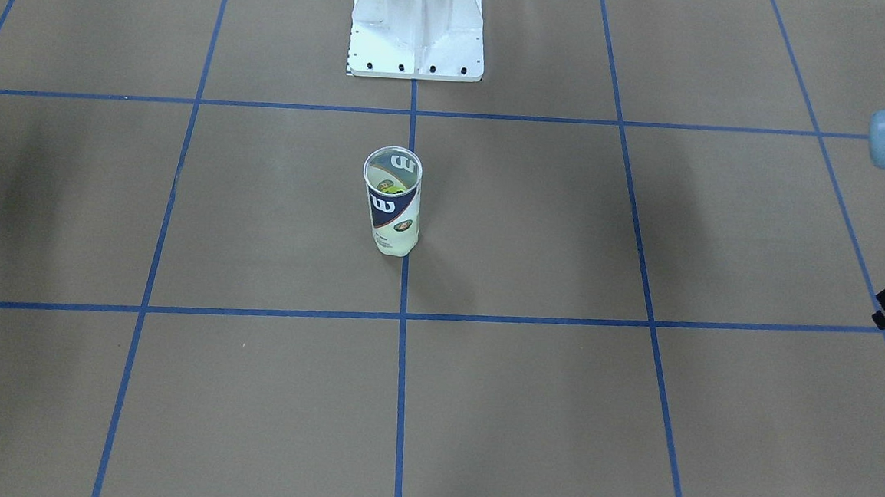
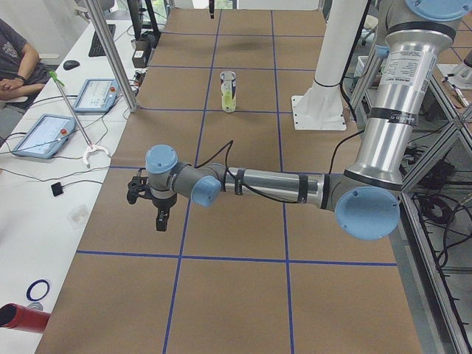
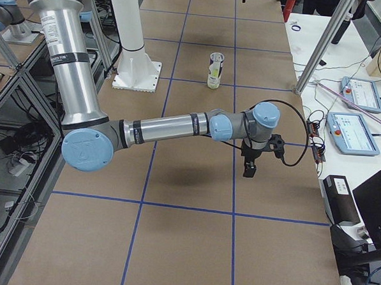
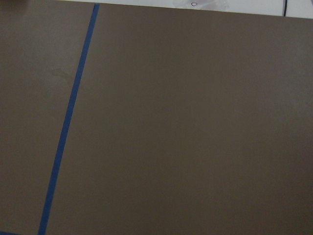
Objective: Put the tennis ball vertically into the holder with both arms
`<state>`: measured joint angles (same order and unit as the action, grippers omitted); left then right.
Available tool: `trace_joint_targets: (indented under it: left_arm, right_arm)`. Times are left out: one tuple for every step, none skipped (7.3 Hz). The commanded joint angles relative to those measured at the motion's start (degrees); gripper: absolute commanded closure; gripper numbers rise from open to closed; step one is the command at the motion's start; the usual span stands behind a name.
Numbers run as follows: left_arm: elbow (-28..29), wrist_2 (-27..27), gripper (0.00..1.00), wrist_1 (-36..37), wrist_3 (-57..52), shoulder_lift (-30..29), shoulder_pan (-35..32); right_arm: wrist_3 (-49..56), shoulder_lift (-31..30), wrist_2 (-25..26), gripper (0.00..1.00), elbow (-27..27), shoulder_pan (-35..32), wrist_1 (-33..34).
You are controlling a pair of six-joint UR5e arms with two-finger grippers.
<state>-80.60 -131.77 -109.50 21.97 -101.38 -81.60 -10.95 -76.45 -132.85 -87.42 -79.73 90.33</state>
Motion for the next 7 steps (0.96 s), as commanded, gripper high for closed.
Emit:
trace_joint_targets:
  left_arm:
    - [-1.0, -6.0, 0.01, 0.3, -0.9, 6.2, -3.5]
    - [-3.3, -6.0, 0.01, 0.5, -0.6, 8.5, -3.6]
    - [-3.7, -5.9, 0.01, 0.8, -0.5, 9.0, -3.5]
    - [-3.7, -5.7, 0.01, 2.5, -0.5, 9.0, -3.5]
    - [-5.1, -6.0, 0.01, 7.8, -0.6, 8.4, -4.9]
    - [-8.0, -7.1, 0.01, 14.4, -0.5, 7.8, -7.1]
    - [-11.1, -7.1, 0.01, 18.1, -0.5, 7.9, -7.6]
  right_arm:
    - [1.0, -2.0, 0.2, 0.01, 0.0, -0.5, -0.1]
    - [1.0, -2.3, 0.7, 0.01, 0.3, -0.5, -0.2]
    - [1.0, -2.4, 0.7, 0.01, 0.3, -0.5, 0.0]
    - [1.2, -2.6, 0.3, 0.01, 0.2, -0.5, 0.2]
    - [1.1, -2.7, 0.1, 0.01, 0.1, -0.6, 0.5]
    - [1.1, -2.9, 0.4, 0.01, 0.0, -0.6, 0.5]
    - [0.6, -3.2, 0.7, 0.01, -0.5, -0.6, 0.4]
